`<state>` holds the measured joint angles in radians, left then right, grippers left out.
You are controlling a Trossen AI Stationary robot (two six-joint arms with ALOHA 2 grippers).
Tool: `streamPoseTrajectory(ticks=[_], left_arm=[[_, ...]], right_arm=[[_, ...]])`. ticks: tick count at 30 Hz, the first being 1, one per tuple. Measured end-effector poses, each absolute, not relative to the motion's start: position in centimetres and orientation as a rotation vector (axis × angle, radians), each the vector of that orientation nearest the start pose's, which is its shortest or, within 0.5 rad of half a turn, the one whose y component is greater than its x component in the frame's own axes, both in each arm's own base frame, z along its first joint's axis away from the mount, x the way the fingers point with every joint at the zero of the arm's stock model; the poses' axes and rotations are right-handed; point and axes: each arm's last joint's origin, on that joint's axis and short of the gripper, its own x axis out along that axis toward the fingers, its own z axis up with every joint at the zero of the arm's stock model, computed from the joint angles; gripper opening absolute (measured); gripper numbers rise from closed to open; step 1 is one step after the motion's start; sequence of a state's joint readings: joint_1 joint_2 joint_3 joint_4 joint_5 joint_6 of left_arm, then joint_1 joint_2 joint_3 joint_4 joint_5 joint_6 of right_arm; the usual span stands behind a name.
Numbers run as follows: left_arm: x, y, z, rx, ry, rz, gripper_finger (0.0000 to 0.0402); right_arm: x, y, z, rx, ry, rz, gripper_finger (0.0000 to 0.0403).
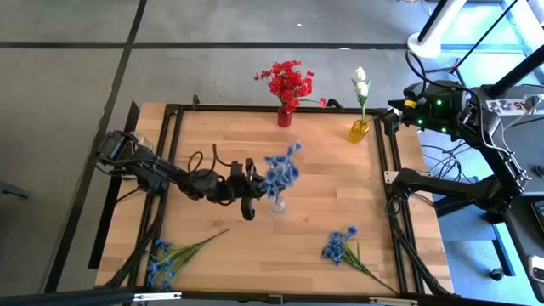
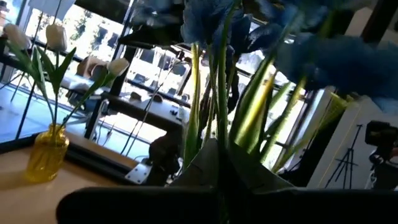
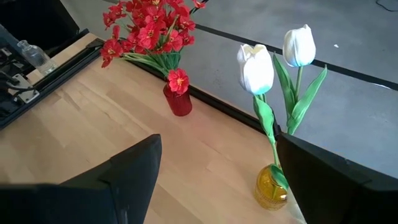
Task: Sort flowers into vase by color
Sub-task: Put the middle blue flower into the transparent vase
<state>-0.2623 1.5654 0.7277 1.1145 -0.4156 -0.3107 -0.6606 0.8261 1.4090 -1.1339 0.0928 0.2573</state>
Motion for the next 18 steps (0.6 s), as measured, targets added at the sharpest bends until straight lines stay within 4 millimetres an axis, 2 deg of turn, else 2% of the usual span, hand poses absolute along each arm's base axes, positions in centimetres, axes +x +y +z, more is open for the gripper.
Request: streamPoseTrajectory(ticks=[5, 10, 14, 18], left_arm=[[30.9, -6.9, 24.2, -0.381, -0.226, 0.115, 0.0013], [31.0, -7.1, 23.3, -0.386, -0.056, 0.078, 0.0056], [31.0, -7.2, 24.9, -0.35, 0.125, 0.083, 0.0095], [29.7, -7.0, 27.4, -0.322, 0.394, 0.105, 0.0121]], right_arm=[[7.3, -6.0, 43.2, 0.399, 0.446, -0.795, 0.0317], [7.3, -6.0, 43.2, 0.399, 0.446, -0.795, 0.0317], [7.3, -6.0, 43.1, 0.402, 0.457, -0.796, 0.0317], [7.2, -5.9, 43.0, 0.406, 0.474, -0.798, 0.0317]])
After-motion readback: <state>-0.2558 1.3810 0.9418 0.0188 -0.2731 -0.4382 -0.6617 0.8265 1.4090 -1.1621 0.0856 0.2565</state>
